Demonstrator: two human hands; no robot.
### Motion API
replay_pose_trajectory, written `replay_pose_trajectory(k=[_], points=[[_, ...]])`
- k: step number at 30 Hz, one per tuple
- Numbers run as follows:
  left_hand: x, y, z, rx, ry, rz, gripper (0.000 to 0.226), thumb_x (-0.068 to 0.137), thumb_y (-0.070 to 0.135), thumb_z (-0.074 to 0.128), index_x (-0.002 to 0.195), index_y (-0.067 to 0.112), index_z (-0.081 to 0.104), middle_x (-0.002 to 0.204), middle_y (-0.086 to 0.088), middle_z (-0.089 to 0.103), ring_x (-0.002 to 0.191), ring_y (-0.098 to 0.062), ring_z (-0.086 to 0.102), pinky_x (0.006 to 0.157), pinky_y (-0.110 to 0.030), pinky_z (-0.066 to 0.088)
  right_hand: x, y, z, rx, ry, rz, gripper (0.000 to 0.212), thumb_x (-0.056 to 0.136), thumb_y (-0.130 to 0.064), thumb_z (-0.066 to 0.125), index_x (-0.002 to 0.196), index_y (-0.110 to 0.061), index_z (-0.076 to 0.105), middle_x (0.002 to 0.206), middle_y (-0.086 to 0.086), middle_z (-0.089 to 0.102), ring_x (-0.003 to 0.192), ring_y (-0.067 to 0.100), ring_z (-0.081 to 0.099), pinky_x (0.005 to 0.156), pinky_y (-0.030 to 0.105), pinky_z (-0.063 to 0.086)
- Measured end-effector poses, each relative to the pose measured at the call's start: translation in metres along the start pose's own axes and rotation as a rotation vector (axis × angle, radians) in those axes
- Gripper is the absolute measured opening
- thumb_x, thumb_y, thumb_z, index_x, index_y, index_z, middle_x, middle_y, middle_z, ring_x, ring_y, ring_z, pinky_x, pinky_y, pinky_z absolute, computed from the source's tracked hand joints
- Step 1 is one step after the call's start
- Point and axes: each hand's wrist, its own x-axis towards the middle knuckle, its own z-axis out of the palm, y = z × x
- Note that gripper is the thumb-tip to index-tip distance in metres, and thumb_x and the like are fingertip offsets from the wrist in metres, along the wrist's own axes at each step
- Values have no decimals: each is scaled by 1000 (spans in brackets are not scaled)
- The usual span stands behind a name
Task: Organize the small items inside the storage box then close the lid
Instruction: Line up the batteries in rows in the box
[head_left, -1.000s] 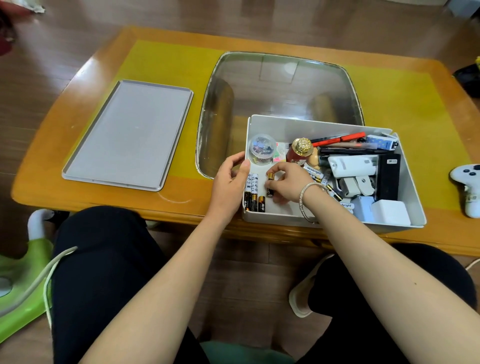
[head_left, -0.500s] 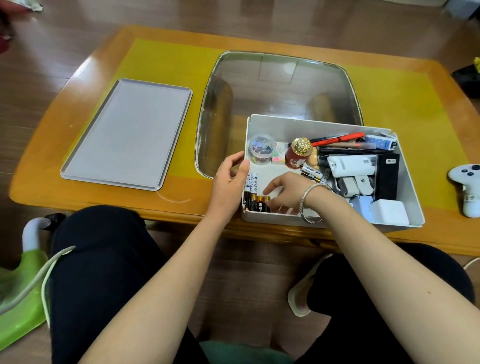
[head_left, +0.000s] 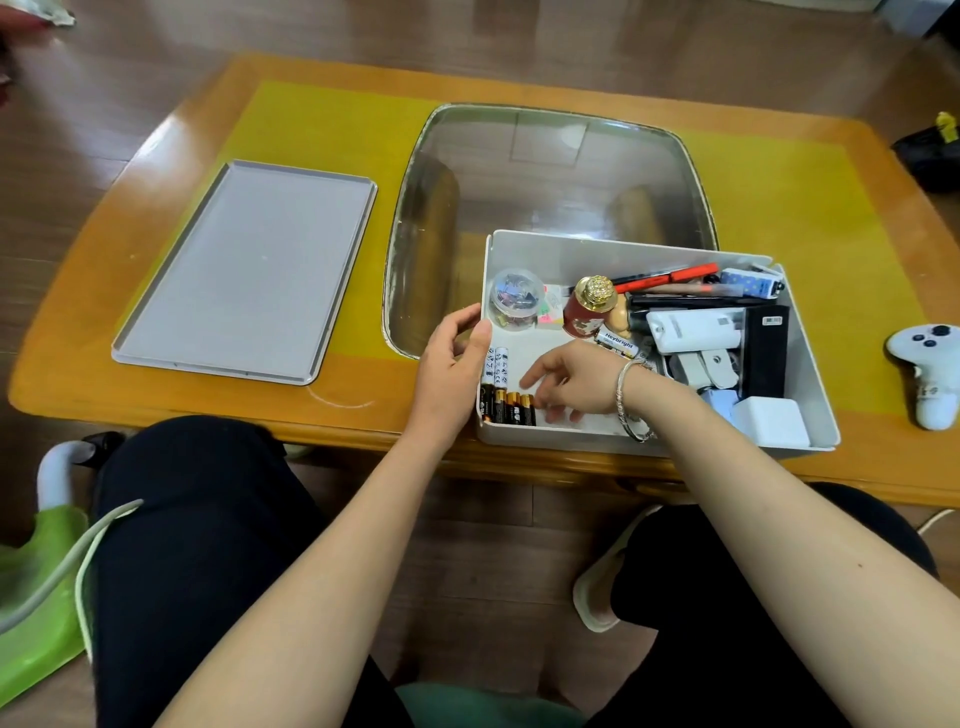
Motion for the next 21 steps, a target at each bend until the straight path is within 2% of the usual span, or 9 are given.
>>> replay_pose_trajectory(k=[3, 6, 9, 11, 14, 18, 21], points=[[1, 0, 0, 12, -2, 7, 33, 99, 33, 48, 129, 21, 52, 121, 6, 60, 108, -4, 56, 86, -24, 51, -5, 0, -3, -31, -34, -9, 35, 89, 5, 42, 115, -13, 57, 88, 3, 68, 68, 14, 66, 55, 22, 52], [2, -1, -1, 26, -14, 18, 32, 99, 32, 48, 128, 20, 53, 124, 3, 59, 111, -6, 55, 88, -24, 50, -16, 9, -16, -56, 117, -27, 32, 93, 1, 40, 113, -15, 60, 96, 5, 69, 70, 13, 64, 55, 19, 50], [3, -1, -2, 46, -23, 26, 32, 99, 32, 47, 128, 19, 52, 126, 1, 57, 112, -8, 54, 89, -23, 48, -31, 25, -29, -138, 289, -50, 25, 93, -6, 47, 112, -14, 63, 104, 6, 67, 83, 17, 63, 76, 20, 44], [3, -1, -2, 51, -18, 28, 34, 99, 31, 48, 129, 17, 52, 125, 1, 58, 111, -7, 55, 87, -19, 48, -39, 35, -33, -273, 355, -32, 26, 92, -9, 50, 113, -14, 64, 108, 6, 66, 97, 21, 60, 81, 18, 36], [3, -1, -2, 55, -12, 26, 35, 99, 32, 48, 130, 17, 51, 123, 4, 58, 109, -4, 55, 83, -14, 47, -47, 41, -29, -350, 338, 26, 27, 87, -10, 55, 111, -18, 65, 106, 4, 66, 100, 22, 59, 85, 24, 41], [3, 0, -2, 55, -4, 17, 34, 99, 33, 47, 130, 18, 52, 122, 6, 59, 110, -4, 55, 82, -13, 46, -47, 43, -24, -440, 290, 135, 17, 80, -16, 63, 92, -28, 67, 99, 3, 66, 93, 24, 61, 85, 33, 51], [2, 0, -2, 52, -6, 15, 34, 98, 33, 48, 130, 18, 52, 121, 7, 59, 109, -4, 55, 79, -9, 46, -46, 48, -28, -573, 191, 239, 17, 79, -18, 63, 94, -22, 70, 102, 2, 66, 92, 24, 61, 85, 36, 53]])
